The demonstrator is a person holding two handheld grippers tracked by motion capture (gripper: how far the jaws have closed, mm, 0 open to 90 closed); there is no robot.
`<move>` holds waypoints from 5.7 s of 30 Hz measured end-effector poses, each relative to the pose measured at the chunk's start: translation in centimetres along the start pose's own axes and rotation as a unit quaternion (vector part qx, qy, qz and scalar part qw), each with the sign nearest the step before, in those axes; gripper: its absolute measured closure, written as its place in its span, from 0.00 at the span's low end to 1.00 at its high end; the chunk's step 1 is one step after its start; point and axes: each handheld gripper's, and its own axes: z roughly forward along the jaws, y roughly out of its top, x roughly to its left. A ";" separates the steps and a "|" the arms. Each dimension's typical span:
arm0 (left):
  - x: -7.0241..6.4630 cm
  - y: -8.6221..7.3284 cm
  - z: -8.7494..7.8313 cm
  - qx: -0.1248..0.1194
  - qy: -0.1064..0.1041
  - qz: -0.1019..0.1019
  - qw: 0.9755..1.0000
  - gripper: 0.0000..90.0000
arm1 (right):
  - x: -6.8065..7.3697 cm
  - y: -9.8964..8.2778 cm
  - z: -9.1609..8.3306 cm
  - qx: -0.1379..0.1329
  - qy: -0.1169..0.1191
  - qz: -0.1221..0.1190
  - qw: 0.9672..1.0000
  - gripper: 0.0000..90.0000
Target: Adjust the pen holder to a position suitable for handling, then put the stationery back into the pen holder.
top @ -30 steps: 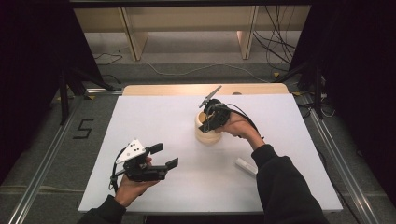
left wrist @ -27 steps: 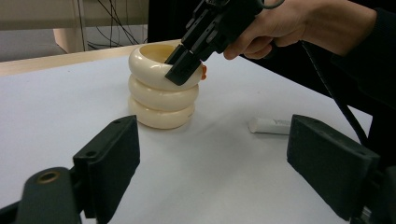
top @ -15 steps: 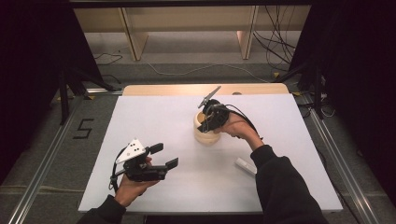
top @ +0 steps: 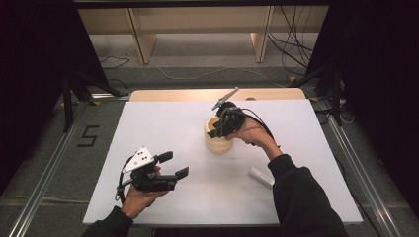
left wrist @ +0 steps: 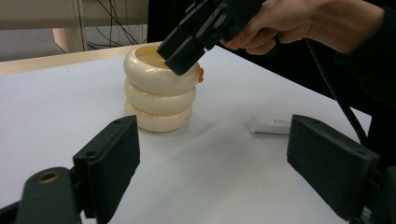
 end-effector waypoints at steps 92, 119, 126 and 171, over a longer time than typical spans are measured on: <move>0.2 0.3 0.7 0.002 -0.003 -0.007 1.000 0.18 | 4.0 -14.6 -7.1 0.000 -0.080 0.099 0.992 0.25; 0.1 0.1 0.2 -0.002 0.002 0.003 1.000 0.18 | 4.1 -15.7 -4.8 0.138 -0.102 0.085 0.981 0.34; 0.1 0.1 0.2 -0.002 0.002 0.003 1.000 0.18 | 3.7 -16.2 -4.1 0.159 -0.100 0.088 0.978 0.43; 0.1 0.1 0.2 -0.002 0.002 0.006 1.000 0.18 | 4.0 -15.2 -3.3 0.176 -0.081 0.056 0.979 0.78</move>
